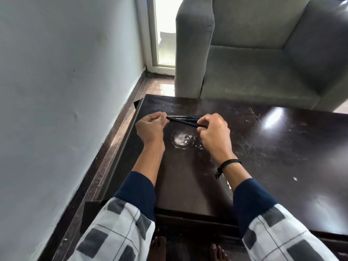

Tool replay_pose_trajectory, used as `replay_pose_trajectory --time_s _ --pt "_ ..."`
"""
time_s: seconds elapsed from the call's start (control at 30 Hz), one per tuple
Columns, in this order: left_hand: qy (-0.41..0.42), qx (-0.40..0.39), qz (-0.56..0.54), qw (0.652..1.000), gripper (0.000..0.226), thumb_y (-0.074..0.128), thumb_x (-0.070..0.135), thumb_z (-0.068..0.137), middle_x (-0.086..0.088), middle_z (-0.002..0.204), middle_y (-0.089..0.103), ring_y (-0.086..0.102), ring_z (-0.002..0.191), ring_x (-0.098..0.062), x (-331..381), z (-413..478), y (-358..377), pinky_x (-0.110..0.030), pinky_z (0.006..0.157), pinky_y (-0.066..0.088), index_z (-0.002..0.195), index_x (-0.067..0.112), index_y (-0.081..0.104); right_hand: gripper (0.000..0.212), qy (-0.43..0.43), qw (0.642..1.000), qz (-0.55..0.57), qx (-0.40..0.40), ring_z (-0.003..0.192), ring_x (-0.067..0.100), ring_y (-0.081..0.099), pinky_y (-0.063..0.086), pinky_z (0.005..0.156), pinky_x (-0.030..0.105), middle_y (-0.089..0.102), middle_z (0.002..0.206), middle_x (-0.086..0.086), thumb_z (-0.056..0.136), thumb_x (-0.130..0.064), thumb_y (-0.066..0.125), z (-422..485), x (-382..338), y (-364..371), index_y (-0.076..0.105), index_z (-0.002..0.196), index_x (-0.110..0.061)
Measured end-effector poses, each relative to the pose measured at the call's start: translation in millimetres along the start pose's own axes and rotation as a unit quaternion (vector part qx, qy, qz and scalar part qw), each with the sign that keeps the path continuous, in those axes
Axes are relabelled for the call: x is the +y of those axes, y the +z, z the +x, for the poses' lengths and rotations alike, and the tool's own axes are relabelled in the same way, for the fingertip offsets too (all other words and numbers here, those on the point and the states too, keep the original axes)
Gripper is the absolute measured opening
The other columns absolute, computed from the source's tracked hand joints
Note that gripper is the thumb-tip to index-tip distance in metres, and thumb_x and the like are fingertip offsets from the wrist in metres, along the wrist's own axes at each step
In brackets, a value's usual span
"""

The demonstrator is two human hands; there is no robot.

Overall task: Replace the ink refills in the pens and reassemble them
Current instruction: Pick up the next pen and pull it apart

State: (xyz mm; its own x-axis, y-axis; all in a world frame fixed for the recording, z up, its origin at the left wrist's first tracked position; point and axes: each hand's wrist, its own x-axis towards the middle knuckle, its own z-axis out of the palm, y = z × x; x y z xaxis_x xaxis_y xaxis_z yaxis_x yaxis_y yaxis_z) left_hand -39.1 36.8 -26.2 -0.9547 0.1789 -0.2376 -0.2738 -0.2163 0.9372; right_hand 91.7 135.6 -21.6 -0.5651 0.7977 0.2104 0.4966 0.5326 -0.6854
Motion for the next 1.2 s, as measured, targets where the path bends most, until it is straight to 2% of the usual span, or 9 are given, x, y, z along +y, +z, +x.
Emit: replay_pose_trajectory --time_s 0.17,0.27,0.37,0.53,0.7,0.83,1.03,1.13,1.2 --pt "-0.002 -0.021 0.071 0.997 0.015 0.078 -0.006 0.079 -0.014 0.09 0.076 0.076 0.079 -0.019 -7 15 -1 -0.024 0.075 0.06 0.093 0.0 0.076 0.018 -0.023 0.997 -0.072 -0.016 0.095 0.028 0.063 0.039 0.074 0.029 0.063 0.111 0.005 0.092 0.0 0.063 10 7 12 0.071 0.104 -0.01" --pt "0.038 -0.018 0.169 0.985 0.014 0.082 0.001 0.077 -0.005 0.086 0.077 0.074 0.086 -0.015 -12 24 0 -0.031 0.087 0.06 0.089 0.007 0.079 0.019 -0.043 0.994 -0.101 -0.02 0.099 0.029 0.062 0.044 0.075 0.032 0.064 0.108 0.006 0.089 0.002 0.064 15 10 17 0.072 0.103 -0.008" --pt "0.073 -0.024 0.247 0.966 0.013 0.081 0.008 0.08 -0.002 0.091 0.077 0.071 0.096 -0.016 -12 24 3 -0.031 0.093 0.055 0.092 0.011 0.081 0.022 -0.055 0.991 -0.118 -0.023 0.101 0.03 0.061 0.046 0.079 0.033 0.063 0.107 0.006 0.088 0.005 0.063 24 14 18 0.072 0.103 -0.008" --pt "0.079 -0.042 0.307 0.948 0.009 0.08 0.012 0.08 0.003 0.091 0.077 0.069 0.103 -0.018 -13 26 4 -0.037 0.097 0.054 0.087 0.019 0.081 0.029 -0.051 0.99 -0.131 -0.034 0.098 0.029 0.061 0.037 0.076 0.027 0.063 0.102 0.006 0.085 0.011 0.056 30 20 22 0.074 0.099 -0.008" --pt "0.07 -0.046 0.33 0.94 0.009 0.078 0.011 0.081 0.001 0.093 0.076 0.066 0.105 -0.018 -17 26 3 -0.038 0.097 0.054 0.086 0.019 0.081 0.032 -0.051 0.99 -0.121 -0.041 0.099 0.028 0.06 0.04 0.077 0.028 0.062 0.1 0.005 0.083 0.014 0.053 29 24 30 0.074 0.095 -0.006" --pt "0.098 -0.042 0.363 0.925 0.012 0.074 0.01 0.086 0.001 0.099 0.076 0.064 0.108 -0.018 -15 27 0 -0.041 0.097 0.053 0.093 0.017 0.08 0.03 -0.064 0.988 -0.132 -0.044 0.101 0.027 0.058 0.041 0.078 0.029 0.061 0.103 0.004 0.085 0.013 0.055 32 25 29 0.074 0.097 -0.008" --pt "0.155 -0.06 0.403 0.9 0.02 0.071 0.009 0.088 -0.001 0.101 0.075 0.069 0.099 -0.015 -12 23 1 -0.028 0.091 0.051 0.105 0.015 0.077 0.022 -0.063 0.991 -0.115 -0.014 0.101 0.026 0.06 0.041 0.076 0.03 0.061 0.101 0.002 0.091 0.001 0.059 30 25 15 0.075 0.092 -0.014" --pt "0.15 -0.074 0.41 0.897 0.019 0.07 0.009 0.087 -0.001 0.102 0.076 0.068 0.1 -0.017 -12 21 1 -0.034 0.095 0.053 0.102 0.017 0.078 0.017 -0.031 0.994 -0.103 0.019 0.097 0.028 0.064 0.043 0.074 0.03 0.066 0.102 0.004 0.09 -0.007 0.063 25 29 -9 0.076 0.092 -0.017" --pt "0.143 -0.079 0.407 0.899 0.019 0.069 0.009 0.088 0.0 0.103 0.076 0.068 0.101 -0.017 -11 21 -1 -0.034 0.096 0.053 0.101 0.018 0.078 0.014 0.022 0.994 -0.11 0.011 0.099 0.028 0.066 0.044 0.077 0.031 0.069 0.104 0.004 0.089 -0.012 0.065 20 33 -29 0.074 0.094 -0.021"
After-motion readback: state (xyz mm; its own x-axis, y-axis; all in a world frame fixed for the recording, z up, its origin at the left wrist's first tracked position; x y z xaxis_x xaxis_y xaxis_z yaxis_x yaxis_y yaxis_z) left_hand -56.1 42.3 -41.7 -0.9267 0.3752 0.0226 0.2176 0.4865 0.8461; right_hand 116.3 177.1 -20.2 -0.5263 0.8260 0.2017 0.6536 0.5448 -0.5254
